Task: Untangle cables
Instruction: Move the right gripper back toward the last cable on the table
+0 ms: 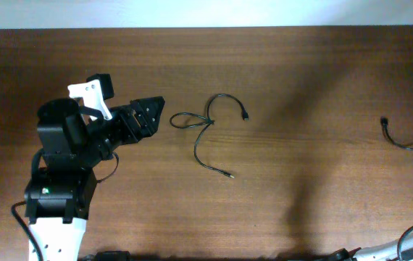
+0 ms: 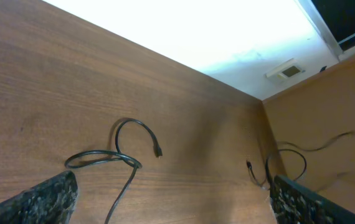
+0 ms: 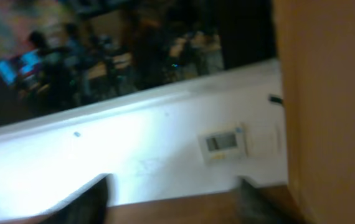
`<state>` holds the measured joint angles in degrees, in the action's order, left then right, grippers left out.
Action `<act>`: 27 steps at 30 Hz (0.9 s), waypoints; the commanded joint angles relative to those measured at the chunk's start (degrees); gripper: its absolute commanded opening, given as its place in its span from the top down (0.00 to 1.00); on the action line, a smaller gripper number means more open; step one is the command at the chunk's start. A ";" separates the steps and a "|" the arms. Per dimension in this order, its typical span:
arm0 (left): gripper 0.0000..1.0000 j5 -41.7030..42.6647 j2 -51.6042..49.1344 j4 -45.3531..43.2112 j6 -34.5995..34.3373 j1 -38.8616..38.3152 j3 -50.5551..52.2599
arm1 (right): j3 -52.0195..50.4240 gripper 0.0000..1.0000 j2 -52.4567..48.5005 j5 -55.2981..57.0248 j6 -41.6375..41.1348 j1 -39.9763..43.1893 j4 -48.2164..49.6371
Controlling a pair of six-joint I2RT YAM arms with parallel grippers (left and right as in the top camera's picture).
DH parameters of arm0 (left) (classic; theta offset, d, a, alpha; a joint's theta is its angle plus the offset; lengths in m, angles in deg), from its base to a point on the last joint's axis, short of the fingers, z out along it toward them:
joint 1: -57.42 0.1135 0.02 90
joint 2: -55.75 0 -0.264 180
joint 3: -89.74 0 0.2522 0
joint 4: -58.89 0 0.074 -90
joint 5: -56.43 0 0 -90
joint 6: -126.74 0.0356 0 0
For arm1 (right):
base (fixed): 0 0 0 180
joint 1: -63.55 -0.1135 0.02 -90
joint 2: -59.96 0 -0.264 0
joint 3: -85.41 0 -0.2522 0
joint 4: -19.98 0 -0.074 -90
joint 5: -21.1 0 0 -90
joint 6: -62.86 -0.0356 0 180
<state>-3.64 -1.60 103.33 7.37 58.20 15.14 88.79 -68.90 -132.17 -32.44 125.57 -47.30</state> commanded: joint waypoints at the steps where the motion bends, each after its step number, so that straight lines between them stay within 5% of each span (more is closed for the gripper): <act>1: 0.01 0.94 0.09 -0.04 0.55 0.13 -0.44 | 0.04 0.01 -0.44 12.68 9.66 -0.31 -7.80; 8: 0.00 0.94 0.09 -0.20 0.55 0.13 -0.44 | 0.07 0.01 -0.42 2.73 12.22 -3.45 -9.14; 13: 0.01 0.98 0.09 -0.22 0.55 0.13 -0.44 | 0.07 0.01 -0.42 -7.28 16.74 -13.18 -13.05; 20: 0.02 4.85 0.90 -0.39 0.55 0.13 -0.44 | 0.04 0.01 -0.42 -3.50 40.63 -31.15 -35.47; 27: 0.00 4.85 3.08 -0.68 0.57 0.13 -0.44 | 0.04 0.01 -0.42 10.16 46.01 -47.28 -43.80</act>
<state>0.19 0.17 102.93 7.37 58.20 15.14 88.73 -69.25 -127.40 10.12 82.75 -90.75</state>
